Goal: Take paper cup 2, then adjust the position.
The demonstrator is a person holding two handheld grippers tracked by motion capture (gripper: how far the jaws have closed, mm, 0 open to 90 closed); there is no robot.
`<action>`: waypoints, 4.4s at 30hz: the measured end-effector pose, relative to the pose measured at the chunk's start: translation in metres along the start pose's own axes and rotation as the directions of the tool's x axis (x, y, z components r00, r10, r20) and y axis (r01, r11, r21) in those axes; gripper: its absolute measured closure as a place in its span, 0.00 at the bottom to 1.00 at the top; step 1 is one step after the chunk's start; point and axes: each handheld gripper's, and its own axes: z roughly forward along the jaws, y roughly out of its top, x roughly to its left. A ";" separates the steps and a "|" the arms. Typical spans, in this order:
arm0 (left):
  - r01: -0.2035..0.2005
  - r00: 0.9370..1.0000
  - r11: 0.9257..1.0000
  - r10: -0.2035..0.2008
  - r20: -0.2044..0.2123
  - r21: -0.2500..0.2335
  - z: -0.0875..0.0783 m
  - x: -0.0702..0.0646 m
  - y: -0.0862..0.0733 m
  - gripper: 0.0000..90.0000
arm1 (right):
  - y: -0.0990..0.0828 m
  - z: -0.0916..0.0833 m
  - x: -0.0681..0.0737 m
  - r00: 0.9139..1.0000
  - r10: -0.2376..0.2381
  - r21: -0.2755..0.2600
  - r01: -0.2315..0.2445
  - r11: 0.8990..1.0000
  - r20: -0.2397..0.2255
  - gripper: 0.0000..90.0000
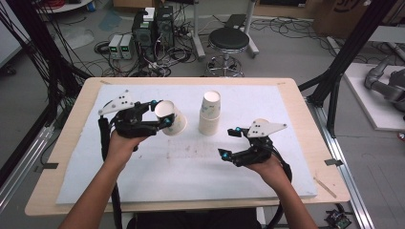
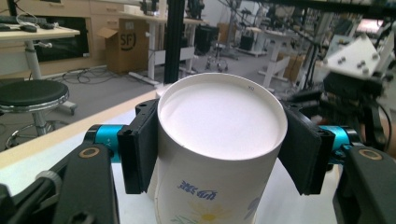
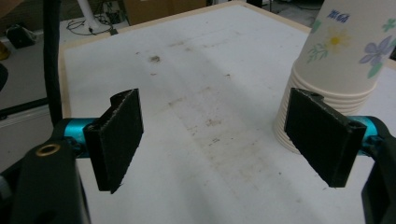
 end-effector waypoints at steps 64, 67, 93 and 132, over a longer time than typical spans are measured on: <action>-0.025 0.974 0.996 0.005 0.225 0.086 0.014 -0.039 -0.063 0.39 | -0.005 0.038 0.022 0.983 -0.082 -0.007 0.082 0.997 -0.164 0.22; -0.024 0.973 0.996 0.003 0.231 0.086 0.015 -0.039 -0.063 0.39 | -0.004 0.043 0.024 0.979 -0.089 -0.001 0.091 0.996 -0.181 0.22; -0.017 0.941 0.997 -0.011 0.338 0.079 0.035 -0.053 -0.063 0.39 | 0.001 0.063 0.039 0.946 -0.110 -0.003 0.114 0.993 -0.304 0.23; -0.199 0.934 0.918 0.072 0.350 0.342 0.040 -0.052 -0.038 0.17 | 0.032 0.063 0.041 0.907 -0.271 0.249 0.357 0.900 -0.321 0.37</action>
